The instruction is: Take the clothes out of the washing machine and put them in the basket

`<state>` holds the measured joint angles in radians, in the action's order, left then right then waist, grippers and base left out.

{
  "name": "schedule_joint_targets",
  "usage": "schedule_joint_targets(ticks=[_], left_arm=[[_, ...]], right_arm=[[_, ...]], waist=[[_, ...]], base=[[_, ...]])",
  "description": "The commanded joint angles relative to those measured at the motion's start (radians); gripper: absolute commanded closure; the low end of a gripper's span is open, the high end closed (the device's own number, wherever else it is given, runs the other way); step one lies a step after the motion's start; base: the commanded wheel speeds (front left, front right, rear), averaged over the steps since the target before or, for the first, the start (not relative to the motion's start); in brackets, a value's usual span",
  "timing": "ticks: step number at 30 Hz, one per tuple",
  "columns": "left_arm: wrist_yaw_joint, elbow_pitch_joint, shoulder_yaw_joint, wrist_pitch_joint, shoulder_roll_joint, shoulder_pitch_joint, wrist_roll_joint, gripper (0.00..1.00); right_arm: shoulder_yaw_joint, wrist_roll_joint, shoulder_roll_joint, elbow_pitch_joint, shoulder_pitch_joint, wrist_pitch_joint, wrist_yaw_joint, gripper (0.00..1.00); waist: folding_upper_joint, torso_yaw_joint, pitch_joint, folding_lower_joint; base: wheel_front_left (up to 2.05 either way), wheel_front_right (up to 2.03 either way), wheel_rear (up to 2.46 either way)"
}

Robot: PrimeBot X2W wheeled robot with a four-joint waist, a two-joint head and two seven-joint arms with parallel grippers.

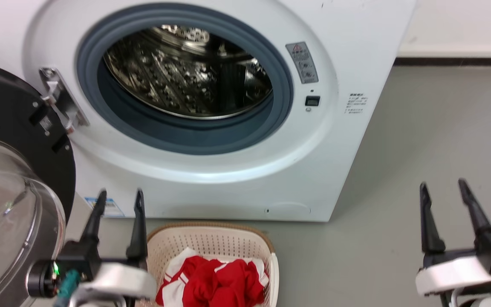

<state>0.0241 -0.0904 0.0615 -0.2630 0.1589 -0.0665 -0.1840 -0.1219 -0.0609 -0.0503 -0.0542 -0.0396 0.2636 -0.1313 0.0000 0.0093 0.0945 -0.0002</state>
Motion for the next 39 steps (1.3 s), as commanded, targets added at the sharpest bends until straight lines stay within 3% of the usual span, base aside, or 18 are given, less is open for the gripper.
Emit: schedule_joint_targets(ticks=[1, 10, 35, 36, 39], left_arm=[[-0.006, 0.019, -0.016, -0.003, -0.016, 0.053, 0.030, 0.00], [0.008, 0.035, -0.042, -0.003, -0.063, 0.166, 0.110, 0.00], [0.019, 0.067, -0.088, -0.003, -0.095, 0.146, 0.146, 0.00], [0.020, 0.064, -0.086, 0.000, -0.097, 0.159, 0.144, 1.00], [0.020, 0.038, -0.087, 0.003, -0.102, 0.171, 0.143, 1.00]], right_arm=[[0.013, 0.013, 0.000, -0.003, 0.040, 0.002, 0.001, 0.00], [0.025, 0.049, 0.000, 0.017, 0.105, 0.002, 0.001, 0.00], [0.031, 0.051, 0.000, 0.006, 0.101, 0.002, 0.001, 0.00], [0.031, 0.053, 0.000, 0.007, 0.102, 0.000, 0.000, 1.00], [0.033, 0.053, 0.002, -0.020, 0.109, -0.002, 0.000, 1.00]], waist=[[0.0000, -0.016, -0.062, 0.0002], [0.0000, -0.038, -0.094, 0.0002], [0.0000, -0.051, -0.100, 0.0002], [0.0000, -0.051, -0.100, 0.0002], [0.0000, -0.051, -0.100, 0.0004]], base=[[0.00, 0.00, 0.00], [0.00, 0.00, 0.00], [0.00, 0.00, 0.00], [0.00, 0.00, 0.00], [0.00, 0.00, 0.00]])
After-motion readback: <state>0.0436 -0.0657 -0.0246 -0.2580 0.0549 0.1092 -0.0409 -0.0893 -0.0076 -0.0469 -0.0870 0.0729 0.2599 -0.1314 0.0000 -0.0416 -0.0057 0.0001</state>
